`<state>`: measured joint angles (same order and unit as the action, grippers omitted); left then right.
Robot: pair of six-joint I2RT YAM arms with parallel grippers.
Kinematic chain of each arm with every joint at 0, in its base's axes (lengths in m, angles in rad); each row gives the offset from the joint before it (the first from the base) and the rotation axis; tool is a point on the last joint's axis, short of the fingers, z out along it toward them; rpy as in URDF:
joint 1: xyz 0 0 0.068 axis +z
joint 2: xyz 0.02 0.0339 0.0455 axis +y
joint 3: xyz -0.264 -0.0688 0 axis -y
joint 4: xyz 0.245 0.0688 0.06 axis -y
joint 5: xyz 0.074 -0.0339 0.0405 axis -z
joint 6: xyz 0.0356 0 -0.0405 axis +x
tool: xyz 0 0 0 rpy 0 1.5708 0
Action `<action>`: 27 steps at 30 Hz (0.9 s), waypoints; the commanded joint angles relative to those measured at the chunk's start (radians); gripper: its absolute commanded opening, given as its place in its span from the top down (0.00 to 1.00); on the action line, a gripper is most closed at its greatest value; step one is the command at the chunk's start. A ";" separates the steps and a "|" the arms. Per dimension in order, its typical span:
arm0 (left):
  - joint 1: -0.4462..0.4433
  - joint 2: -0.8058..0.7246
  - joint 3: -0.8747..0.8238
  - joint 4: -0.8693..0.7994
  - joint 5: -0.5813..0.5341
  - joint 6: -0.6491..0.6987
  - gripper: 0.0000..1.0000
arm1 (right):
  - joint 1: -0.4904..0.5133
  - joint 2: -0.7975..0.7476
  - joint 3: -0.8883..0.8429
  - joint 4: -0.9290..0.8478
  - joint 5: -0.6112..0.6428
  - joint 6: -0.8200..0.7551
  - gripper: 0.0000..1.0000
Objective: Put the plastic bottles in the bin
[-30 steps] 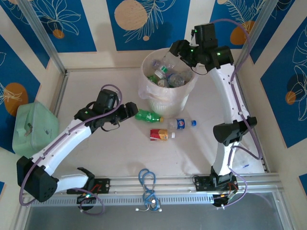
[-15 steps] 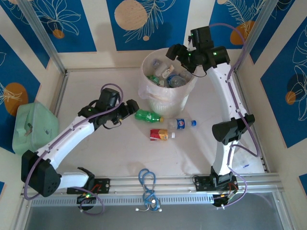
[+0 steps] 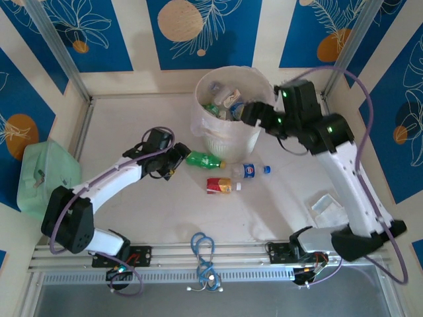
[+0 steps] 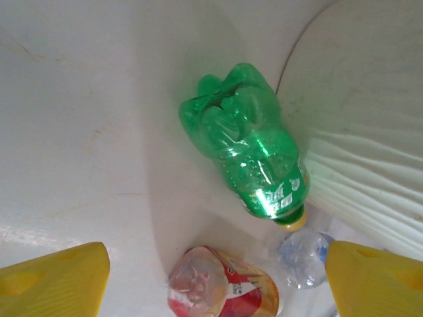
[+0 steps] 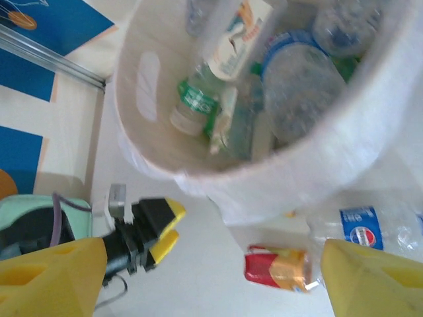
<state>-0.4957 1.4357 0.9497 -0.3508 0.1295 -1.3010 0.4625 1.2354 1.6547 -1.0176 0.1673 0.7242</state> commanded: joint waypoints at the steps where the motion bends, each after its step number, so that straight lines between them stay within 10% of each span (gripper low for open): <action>1: 0.004 0.039 -0.011 0.083 -0.009 -0.111 0.15 | 0.014 -0.064 -0.129 0.015 0.032 0.035 0.16; 27: -0.033 0.348 0.205 0.028 -0.049 -0.313 0.19 | 0.076 -0.229 -0.345 -0.028 0.033 0.116 0.15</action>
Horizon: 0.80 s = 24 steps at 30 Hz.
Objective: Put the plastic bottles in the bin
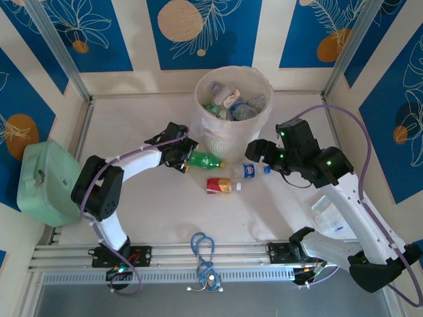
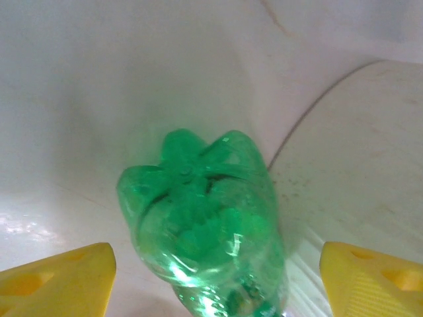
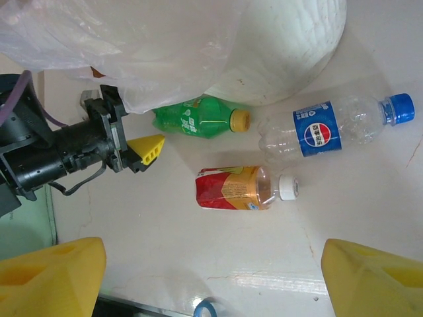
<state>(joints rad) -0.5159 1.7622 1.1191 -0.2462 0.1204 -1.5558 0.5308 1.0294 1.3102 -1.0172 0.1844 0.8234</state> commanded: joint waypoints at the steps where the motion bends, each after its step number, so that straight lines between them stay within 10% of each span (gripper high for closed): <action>1: -0.014 0.033 0.043 -0.083 -0.041 -0.059 0.20 | 0.007 -0.025 -0.001 -0.033 0.018 0.019 0.15; 24: -0.016 -0.049 -0.058 -0.077 -0.004 -0.007 0.40 | 0.023 -0.047 0.013 -0.050 0.042 0.022 0.16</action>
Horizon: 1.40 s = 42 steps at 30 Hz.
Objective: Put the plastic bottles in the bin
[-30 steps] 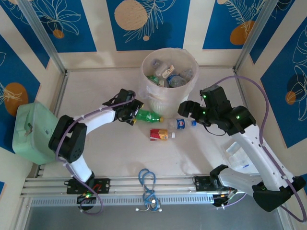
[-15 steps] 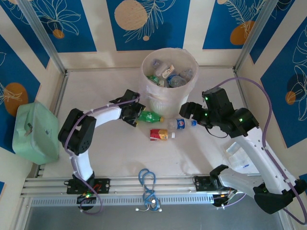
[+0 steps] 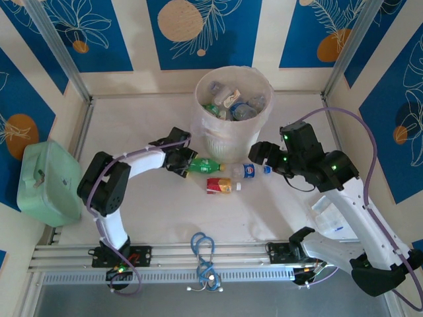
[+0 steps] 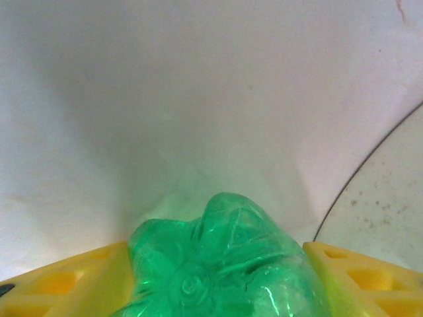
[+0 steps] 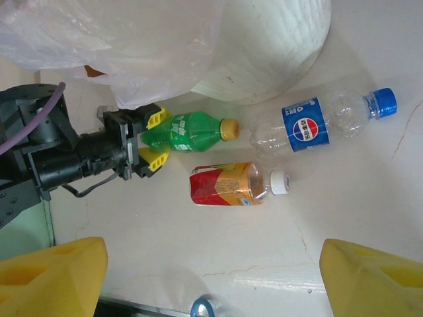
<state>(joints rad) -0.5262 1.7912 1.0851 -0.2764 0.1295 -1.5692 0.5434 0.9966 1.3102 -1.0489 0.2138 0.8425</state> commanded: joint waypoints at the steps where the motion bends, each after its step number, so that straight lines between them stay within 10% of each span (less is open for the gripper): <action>1: -0.005 -0.109 -0.041 -0.054 -0.014 0.019 0.41 | 0.013 -0.015 0.015 -0.017 0.013 0.000 0.16; 14: 0.015 -0.574 0.005 -0.365 -0.099 0.392 0.44 | 0.031 0.003 0.079 0.070 -0.100 -0.047 0.16; 21: 0.015 -0.586 0.184 -0.315 0.177 0.577 0.46 | 0.058 0.095 0.137 0.211 -0.428 -0.096 0.17; 30: 0.033 -0.496 0.383 -0.134 0.452 0.566 0.46 | 0.056 0.169 0.221 0.211 -0.551 -0.158 0.35; 42: 0.036 -0.453 0.352 0.047 0.552 0.458 0.47 | 0.050 0.168 0.215 0.266 -0.593 -0.158 0.62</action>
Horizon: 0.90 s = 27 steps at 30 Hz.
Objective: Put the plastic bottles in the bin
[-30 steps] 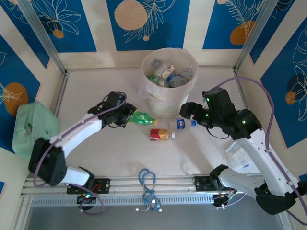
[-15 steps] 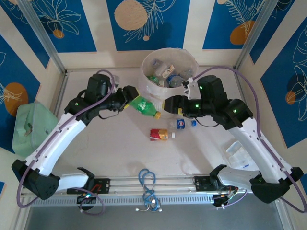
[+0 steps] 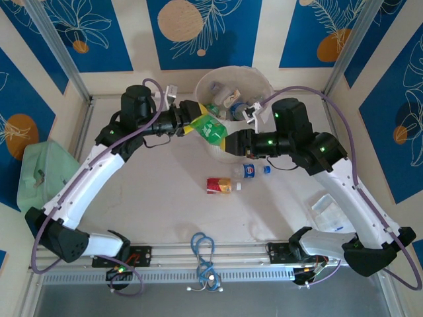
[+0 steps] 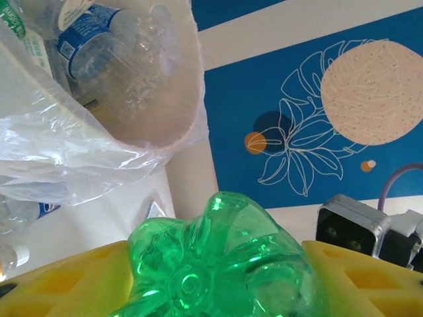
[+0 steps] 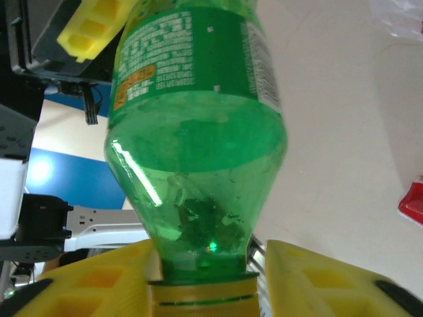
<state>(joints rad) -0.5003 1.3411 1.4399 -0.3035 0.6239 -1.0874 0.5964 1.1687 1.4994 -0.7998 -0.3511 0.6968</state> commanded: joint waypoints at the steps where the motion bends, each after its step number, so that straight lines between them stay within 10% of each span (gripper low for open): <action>1: 0.012 -0.004 -0.003 0.071 0.057 -0.022 0.47 | -0.004 -0.004 0.025 0.017 -0.028 -0.013 0.63; 7: 0.025 -0.006 -0.007 0.074 0.036 -0.018 0.41 | -0.013 0.000 0.042 0.014 -0.013 -0.014 0.80; 10: 0.029 -0.009 0.003 0.048 0.000 0.001 0.01 | -0.015 0.017 0.078 -0.001 0.019 -0.028 0.82; 20: 0.057 -0.124 0.049 -0.186 -0.362 0.201 0.00 | -0.188 0.161 0.288 -0.095 0.294 -0.104 0.82; 27: 0.057 -0.185 -0.049 -0.230 -0.395 0.245 0.00 | -0.275 0.331 0.439 -0.150 0.379 -0.174 0.82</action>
<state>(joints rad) -0.4534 1.1667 1.4353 -0.4824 0.2752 -0.8928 0.3328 1.4464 1.8824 -0.9031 -0.0429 0.5797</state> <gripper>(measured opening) 0.999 0.273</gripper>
